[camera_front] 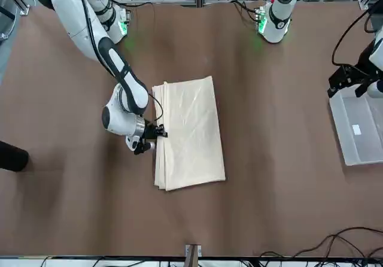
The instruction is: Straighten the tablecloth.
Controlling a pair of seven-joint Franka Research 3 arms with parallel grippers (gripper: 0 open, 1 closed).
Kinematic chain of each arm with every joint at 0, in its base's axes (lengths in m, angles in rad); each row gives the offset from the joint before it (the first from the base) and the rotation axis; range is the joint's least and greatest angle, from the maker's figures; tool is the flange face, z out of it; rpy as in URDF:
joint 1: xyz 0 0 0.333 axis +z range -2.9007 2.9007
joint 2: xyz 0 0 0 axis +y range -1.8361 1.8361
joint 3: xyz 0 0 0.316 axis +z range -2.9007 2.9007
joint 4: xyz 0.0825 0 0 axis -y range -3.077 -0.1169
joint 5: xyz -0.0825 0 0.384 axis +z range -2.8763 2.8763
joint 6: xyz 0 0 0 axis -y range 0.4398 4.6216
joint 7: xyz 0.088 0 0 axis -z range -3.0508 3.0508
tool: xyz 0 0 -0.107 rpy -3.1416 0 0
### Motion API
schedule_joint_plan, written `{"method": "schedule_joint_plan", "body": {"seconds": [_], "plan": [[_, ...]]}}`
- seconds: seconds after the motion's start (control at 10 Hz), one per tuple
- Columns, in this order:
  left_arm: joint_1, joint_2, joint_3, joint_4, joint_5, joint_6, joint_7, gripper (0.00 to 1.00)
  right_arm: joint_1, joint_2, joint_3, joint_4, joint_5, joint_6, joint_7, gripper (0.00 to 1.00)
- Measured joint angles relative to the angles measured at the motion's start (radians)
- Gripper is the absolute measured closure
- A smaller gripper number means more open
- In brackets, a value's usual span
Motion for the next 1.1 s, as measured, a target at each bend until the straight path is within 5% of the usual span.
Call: {"method": "schedule_joint_plan", "body": {"seconds": [0.7, 1.1], "plan": [[0.0, 0.001, 0.0, 0.0, 0.0, 0.0, 0.0, 0.0, -0.117, -0.007, -0.01, -0.03, 0.001, -0.02, -0.137, 0.97], [0.0, 0.002, -0.001, 0.0, 0.0, 0.0, 0.0, 0.0, -0.431, -0.076, -0.021, -0.057, -0.002, -0.342, -0.364, 0.97]]}}
